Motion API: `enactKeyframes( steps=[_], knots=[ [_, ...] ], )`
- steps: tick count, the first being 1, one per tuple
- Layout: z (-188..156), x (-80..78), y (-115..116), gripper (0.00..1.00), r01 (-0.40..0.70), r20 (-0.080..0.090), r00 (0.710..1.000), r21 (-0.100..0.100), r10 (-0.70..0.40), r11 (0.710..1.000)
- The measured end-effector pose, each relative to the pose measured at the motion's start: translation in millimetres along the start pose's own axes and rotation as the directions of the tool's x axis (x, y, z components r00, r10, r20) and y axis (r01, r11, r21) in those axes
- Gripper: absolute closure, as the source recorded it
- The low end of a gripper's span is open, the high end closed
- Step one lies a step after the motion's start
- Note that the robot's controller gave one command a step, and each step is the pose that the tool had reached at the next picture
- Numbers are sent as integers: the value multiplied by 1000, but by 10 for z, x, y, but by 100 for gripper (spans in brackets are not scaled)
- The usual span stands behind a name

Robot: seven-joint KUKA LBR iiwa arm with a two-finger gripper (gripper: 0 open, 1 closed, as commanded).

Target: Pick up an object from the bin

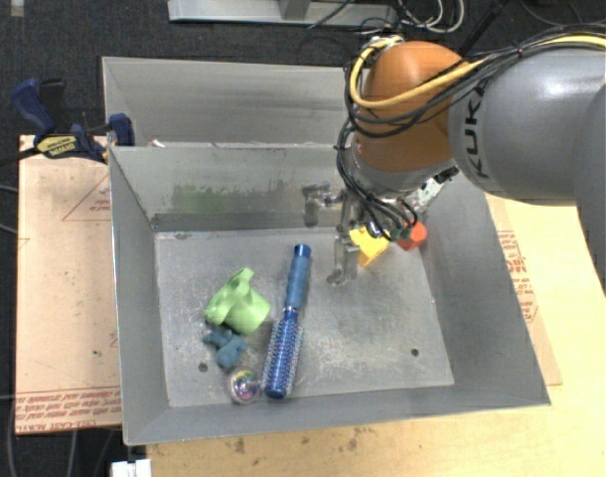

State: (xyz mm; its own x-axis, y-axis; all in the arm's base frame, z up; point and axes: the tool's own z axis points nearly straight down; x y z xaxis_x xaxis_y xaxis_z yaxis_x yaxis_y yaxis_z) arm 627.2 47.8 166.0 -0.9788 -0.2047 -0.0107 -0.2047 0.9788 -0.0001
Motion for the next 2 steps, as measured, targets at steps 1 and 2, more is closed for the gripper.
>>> enactKeyframes(
  steps=[1, 2],
  knots=[
    [897, 269, -22, 0, 151, -7, 988, -3, -151, 988],
    [924, 270, 71, 0, 439, 2, 898, 1, -439, 898]
  ],
)
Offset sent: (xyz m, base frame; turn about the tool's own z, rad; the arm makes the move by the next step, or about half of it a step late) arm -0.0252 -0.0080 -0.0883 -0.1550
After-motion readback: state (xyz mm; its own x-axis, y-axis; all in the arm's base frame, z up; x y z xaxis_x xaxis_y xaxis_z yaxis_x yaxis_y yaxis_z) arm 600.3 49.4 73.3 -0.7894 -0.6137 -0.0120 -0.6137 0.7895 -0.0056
